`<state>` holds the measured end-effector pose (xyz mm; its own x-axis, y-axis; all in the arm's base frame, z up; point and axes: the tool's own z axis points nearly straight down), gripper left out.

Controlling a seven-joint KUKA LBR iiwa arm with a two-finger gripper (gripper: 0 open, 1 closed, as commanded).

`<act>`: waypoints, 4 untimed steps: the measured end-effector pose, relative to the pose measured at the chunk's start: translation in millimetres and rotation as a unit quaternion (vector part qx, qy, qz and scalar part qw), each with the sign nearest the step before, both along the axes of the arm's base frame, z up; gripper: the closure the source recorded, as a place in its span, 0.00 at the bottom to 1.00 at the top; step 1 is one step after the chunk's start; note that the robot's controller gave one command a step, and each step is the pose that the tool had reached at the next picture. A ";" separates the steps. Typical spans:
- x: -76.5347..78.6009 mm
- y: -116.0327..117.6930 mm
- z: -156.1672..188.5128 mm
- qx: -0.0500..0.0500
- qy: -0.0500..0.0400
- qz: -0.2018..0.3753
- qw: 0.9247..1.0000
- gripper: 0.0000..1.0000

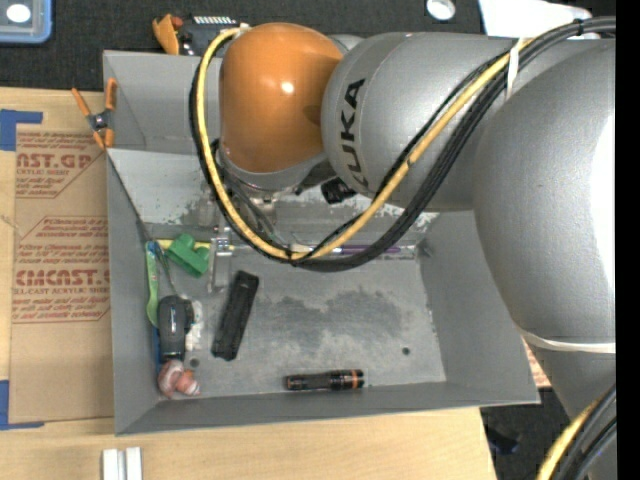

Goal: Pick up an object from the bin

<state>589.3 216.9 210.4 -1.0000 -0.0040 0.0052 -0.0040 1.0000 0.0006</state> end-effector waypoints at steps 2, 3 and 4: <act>-10.3 -23.0 -41.2 0.001 -0.004 0.084 0.996 0.00; -43.2 -35.6 -50.7 0.001 -0.005 0.300 0.954 0.00; -36.1 -58.6 -79.7 0.001 -0.001 0.352 0.936 0.00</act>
Offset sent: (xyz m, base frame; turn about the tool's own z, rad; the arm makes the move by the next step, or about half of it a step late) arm -0.0358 -0.0699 -0.1404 -0.5204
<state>553.2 158.3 130.7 -0.7499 -0.6615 0.0015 -0.6615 0.7499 0.0021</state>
